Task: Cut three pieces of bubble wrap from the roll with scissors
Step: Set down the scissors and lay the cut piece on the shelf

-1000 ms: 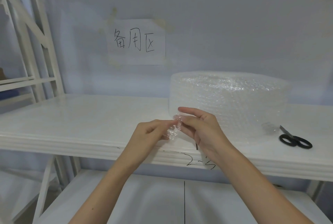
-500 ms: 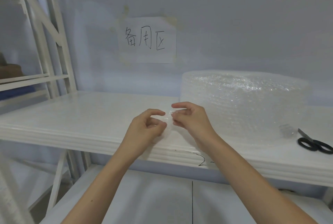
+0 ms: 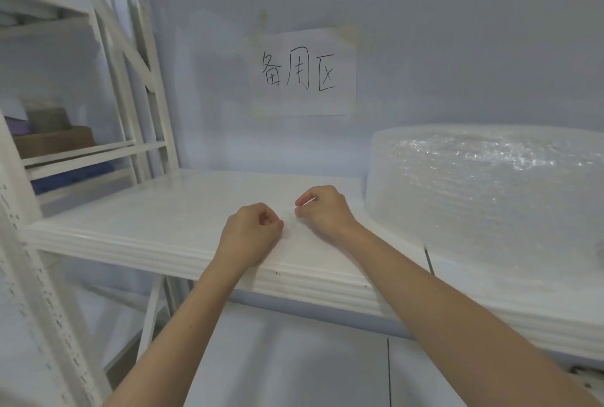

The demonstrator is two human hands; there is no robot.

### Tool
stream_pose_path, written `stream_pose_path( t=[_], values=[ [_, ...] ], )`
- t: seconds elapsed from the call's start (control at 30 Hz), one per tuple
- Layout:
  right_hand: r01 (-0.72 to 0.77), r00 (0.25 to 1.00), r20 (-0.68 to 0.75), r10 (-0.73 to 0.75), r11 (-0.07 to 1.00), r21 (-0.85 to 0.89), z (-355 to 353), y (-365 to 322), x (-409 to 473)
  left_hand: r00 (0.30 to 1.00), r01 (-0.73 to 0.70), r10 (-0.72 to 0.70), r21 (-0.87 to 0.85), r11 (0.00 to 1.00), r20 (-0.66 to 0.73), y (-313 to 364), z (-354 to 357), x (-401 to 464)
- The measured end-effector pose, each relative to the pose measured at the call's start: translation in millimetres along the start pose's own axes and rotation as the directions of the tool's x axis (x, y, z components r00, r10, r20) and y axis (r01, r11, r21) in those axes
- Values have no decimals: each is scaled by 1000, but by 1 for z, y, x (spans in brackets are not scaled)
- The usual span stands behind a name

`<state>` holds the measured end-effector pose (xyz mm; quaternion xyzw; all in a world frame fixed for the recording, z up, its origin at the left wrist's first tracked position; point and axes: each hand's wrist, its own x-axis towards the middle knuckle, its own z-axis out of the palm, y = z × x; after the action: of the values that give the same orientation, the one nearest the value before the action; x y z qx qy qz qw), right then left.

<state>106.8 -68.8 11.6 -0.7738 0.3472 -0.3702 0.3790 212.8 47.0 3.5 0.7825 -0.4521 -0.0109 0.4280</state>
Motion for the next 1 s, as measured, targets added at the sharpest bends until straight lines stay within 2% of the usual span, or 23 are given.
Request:
stream_pose_path(
  t=[0.13,0.27,0.43,0.57,0.67,0.73,0.8,0.9,1.0],
  values=[
    [67,998,0,-67,990,-123,4,8,4,999,-18,20,56,998,-34,-4,6,2],
    [115,993,30,-111,972,-207,7,14,8,999,-14,16,32,999,-46,-2,4,0],
    [146,984,-54,-169,944,-296,2,7,-2,999,4,-6,-28,1000,-47,-1,0,-1],
    [145,971,-146,-191,950,-278,-31,-16,-44,1000,9,-10,-66,998,-26,4,-4,-2],
    [161,962,-175,-211,951,-264,-76,-19,-111,998,-57,53,-81,995,-43,16,-5,-7],
    [112,958,-221,-181,950,-292,-110,-9,-155,992,-120,116,-120,985,-43,34,0,-16],
    [30,935,-324,-141,946,-324,-145,6,-185,984,-175,180,-196,965,8,57,12,-30],
    [-93,832,-532,-159,905,-416,-203,25,-209,943,-228,294,-344,911,154,95,39,-55],
    [-237,750,-642,-159,841,-486,-260,49,-215,881,-246,384,-427,870,277,125,68,-74]
  ],
)
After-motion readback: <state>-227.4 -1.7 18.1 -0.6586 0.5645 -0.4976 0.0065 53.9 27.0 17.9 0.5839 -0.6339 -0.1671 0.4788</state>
